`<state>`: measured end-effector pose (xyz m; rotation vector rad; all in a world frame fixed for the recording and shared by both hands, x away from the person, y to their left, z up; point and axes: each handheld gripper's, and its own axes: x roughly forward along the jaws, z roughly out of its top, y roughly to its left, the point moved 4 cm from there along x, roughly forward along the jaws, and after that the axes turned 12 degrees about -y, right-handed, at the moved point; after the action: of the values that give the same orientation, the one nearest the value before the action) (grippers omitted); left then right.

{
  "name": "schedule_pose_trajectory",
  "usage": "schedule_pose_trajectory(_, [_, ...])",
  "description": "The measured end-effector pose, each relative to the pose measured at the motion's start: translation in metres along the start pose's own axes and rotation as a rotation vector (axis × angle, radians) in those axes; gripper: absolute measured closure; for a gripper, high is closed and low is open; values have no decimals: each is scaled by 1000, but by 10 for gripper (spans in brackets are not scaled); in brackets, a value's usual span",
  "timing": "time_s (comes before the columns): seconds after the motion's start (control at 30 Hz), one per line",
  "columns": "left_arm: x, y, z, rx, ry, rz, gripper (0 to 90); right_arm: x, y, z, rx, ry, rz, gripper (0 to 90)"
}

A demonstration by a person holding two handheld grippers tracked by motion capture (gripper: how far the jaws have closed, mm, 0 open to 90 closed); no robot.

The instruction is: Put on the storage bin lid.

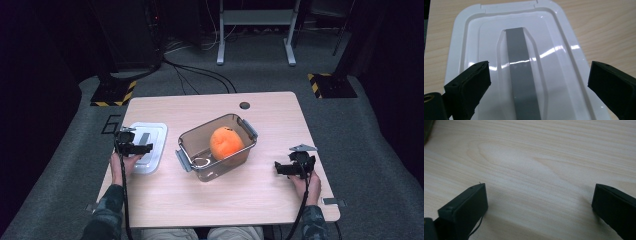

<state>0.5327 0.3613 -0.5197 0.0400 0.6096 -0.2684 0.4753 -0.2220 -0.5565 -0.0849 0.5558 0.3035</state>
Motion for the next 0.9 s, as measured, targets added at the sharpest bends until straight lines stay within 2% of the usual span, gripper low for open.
schedule_pose_trajectory(0.2, [12, 8, -5, -53, 22, 7, 8, 0, 0, 0, 3, 2, 0, 0])
schedule_pose_trajectory(0.3, [14, 10, -4, -64, 15, 3, 20, 0, 0, 0, -1, 1, 1, 0])
schedule_pose_trajectory(0.37, [13, 10, -2, -52, 1, 11, 81, 0, 0, 0, 5, 2, 0, 0])
schedule_pose_trajectory(0.43, [11, 10, -1, -36, -18, 7, 216, 0, 0, 0, -1, 0, 2, 0])
schedule_pose_trajectory(0.47, [11, 11, 0, -30, -22, 24, 216, 0, 0, 0, 3, 2, 0, 0])
schedule_pose_trajectory(0.53, [10, 11, 0, -30, -27, 27, 285, 0, 1, 0, 9, 4, -2, 0])
schedule_pose_trajectory(0.63, [12, 12, -1, -15, -18, 44, 341, 0, 0, 0, 3, 2, 0, 0])
schedule_pose_trajectory(0.73, [14, 12, -2, -17, -13, 62, 394, 0, 0, 0, 3, 2, 0, 0])
schedule_pose_trajectory(0.9, [17, 12, -4, -21, 7, 65, 500, 0, 0, 0, -1, 1, 2, 0])
